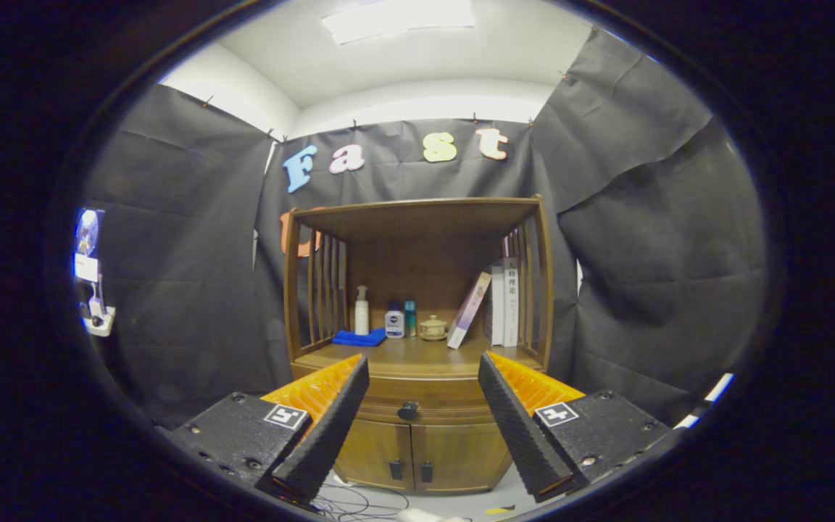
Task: Pull open the drawer, take out the items inside it, and place them on the countertop above the cabinet.
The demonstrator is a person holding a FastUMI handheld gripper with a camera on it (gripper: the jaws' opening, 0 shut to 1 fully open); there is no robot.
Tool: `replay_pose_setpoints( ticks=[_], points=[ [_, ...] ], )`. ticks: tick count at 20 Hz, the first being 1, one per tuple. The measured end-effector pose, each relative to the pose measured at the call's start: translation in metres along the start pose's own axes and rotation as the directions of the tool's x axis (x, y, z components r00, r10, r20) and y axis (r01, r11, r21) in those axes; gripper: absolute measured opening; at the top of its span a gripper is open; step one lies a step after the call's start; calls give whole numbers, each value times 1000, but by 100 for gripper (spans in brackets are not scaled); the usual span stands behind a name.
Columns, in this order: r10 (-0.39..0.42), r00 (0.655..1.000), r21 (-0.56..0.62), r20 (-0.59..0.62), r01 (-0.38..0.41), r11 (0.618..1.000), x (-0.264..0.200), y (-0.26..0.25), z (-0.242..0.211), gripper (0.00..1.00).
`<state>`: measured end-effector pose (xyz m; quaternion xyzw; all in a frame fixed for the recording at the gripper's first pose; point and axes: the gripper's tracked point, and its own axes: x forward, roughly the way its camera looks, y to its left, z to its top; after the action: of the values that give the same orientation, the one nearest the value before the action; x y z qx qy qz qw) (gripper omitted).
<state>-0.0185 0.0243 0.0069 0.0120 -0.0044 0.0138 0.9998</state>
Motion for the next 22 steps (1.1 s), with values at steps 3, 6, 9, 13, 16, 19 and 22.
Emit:
replay_pose_setpoints(
  ticks=[3, 6, 9, 13, 16, 19, 22],
  points=[
    [-4, 1000, -7, -4, 4, 1000, 1, -1, -3, 99],
    [-7, 1000, 6, -6, 7, 1000, -1, 0, -3, 99],
    [-22, 1000, 31, -6, 22, 999, 6, -2, -7, 99],
    [-41, 998, 42, -42, 43, 998, 29, -11, -26, 99],
    [-37, 997, 47, -68, 40, 998, 51, -4, -50, 99],
    [-8, 996, 64, -93, 14, 998, 77, 8, -79, 99],
    [-17, 996, 38, -90, 21, 999, 111, 14, -108, 99]
  ],
)
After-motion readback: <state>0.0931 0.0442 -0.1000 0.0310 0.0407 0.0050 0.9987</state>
